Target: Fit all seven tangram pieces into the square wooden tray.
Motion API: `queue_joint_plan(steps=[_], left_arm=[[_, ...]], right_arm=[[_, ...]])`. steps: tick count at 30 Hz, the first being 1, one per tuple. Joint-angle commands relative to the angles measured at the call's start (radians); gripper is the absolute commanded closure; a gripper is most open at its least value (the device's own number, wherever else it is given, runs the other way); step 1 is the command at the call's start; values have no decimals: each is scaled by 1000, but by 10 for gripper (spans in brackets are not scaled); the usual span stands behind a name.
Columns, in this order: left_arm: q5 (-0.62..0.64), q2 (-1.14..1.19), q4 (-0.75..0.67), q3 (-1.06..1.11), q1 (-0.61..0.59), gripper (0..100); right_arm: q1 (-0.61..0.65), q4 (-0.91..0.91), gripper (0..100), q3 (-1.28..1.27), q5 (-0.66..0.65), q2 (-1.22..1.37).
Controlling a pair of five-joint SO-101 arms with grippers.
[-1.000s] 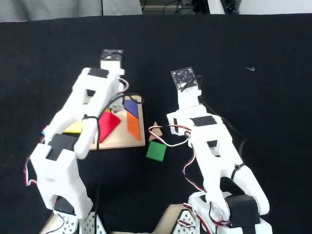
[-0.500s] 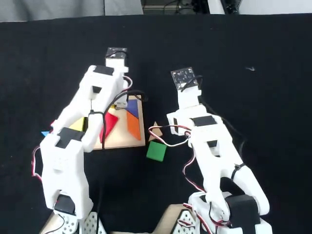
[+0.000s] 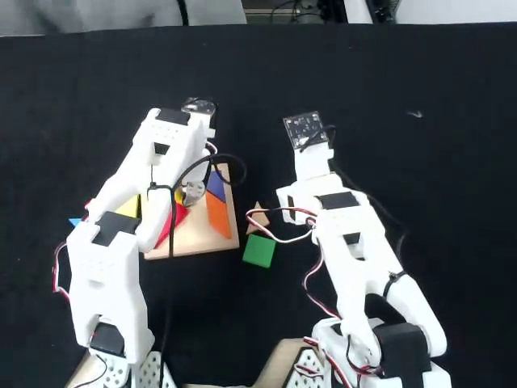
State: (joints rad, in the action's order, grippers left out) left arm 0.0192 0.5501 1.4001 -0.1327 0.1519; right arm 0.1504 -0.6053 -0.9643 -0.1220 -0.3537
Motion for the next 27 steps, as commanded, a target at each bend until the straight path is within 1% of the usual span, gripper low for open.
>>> queue_joint_plan(steps=[1,7,11,15,18,20,23,25,27], left_arm=[[-48,-23,40,-35,-31,970],[-49,-25,40,-79,-130,970],[-49,-31,41,-91,-133,970],[-49,-117,141,-203,-130,970],[-66,-209,262,-326,-174,970],[-163,-255,325,-378,-223,970],[-381,-282,356,-371,-317,960],[-509,-275,358,-303,-360,902],[-566,-261,353,-205,-378,798]], right_arm=[[-14,2,986,7,-11,-45],[-14,2,986,7,-11,-45],[-14,2,986,7,-11,-45],[-14,2,986,7,-11,-45],[-15,2,986,7,-11,-45],[-15,2,986,7,-11,-45],[-15,2,986,7,-11,-45],[-15,2,986,7,-11,-47],[-15,0,986,7,-11,-47]])
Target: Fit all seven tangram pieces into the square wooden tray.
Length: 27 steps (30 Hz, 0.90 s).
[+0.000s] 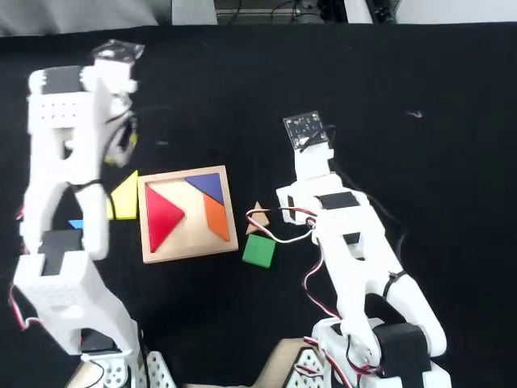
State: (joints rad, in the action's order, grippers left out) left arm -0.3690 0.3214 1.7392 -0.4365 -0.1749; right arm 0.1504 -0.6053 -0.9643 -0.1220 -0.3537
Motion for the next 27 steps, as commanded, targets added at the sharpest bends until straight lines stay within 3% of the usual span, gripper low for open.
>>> queue_joint_plan(steps=[1,3,9,16,20,27], left_arm=[[-192,-23,9,137,-53,751],[-238,0,-31,189,-47,720],[-488,69,-157,249,-53,755],[-517,175,-241,249,-90,751],[-594,222,-236,245,-91,755],[-594,249,-275,249,-104,755]], right_arm=[[-15,0,986,7,-11,-47],[-14,0,986,7,-11,-47],[-17,0,986,5,-11,-45],[-17,0,986,5,-11,-45],[-17,0,986,5,-11,-45],[-17,0,986,7,-11,-45]])
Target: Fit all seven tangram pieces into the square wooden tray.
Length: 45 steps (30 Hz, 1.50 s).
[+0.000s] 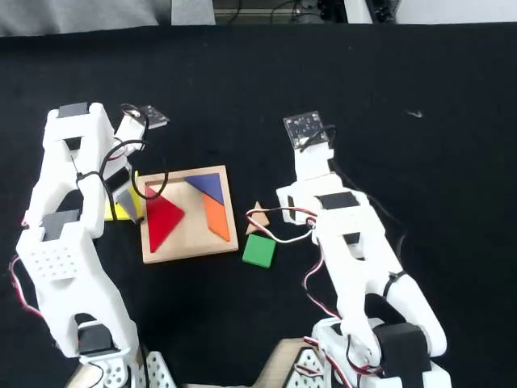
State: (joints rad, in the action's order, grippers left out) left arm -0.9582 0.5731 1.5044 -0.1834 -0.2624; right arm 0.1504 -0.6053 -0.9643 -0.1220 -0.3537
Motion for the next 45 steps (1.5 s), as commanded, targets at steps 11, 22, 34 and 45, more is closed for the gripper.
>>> queue_joint_plan(steps=[11,22,34,45], left_arm=[[-6,-3,-103,1,-97,750],[83,-166,81,-102,-51,751],[87,-247,-181,257,13,750],[81,-247,-308,315,-25,750]], right_arm=[[-17,0,986,7,-11,-45],[-17,0,986,7,-11,-45],[-17,-2,986,5,-46,-45],[-12,0,986,5,-48,-45]])
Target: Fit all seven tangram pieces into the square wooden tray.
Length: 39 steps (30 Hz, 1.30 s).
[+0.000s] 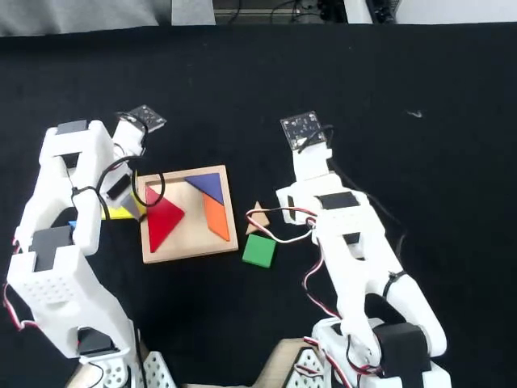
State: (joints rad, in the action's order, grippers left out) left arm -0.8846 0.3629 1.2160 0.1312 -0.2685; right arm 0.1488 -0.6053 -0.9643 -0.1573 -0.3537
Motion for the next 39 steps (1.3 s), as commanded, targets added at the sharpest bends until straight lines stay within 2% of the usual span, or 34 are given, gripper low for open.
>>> queue_joint_plan(steps=[1,6,11,16,28,35,39], left_arm=[[6,-37,-20,2,-21,750],[-48,-14,-21,16,-25,749],[-49,63,-12,-54,-53,748],[-49,101,9,-96,-70,699],[-101,95,14,-97,-65,701],[-57,-48,249,-283,-82,701],[-104,-109,270,-229,-77,701]], right_arm=[[-11,0,986,5,-12,-45],[-11,0,986,5,-12,-45],[-11,0,986,5,-15,-45],[-11,0,986,5,-17,-45],[-11,0,986,5,-17,-45],[-11,0,986,5,-17,-45],[-11,0,986,5,-17,-45]])
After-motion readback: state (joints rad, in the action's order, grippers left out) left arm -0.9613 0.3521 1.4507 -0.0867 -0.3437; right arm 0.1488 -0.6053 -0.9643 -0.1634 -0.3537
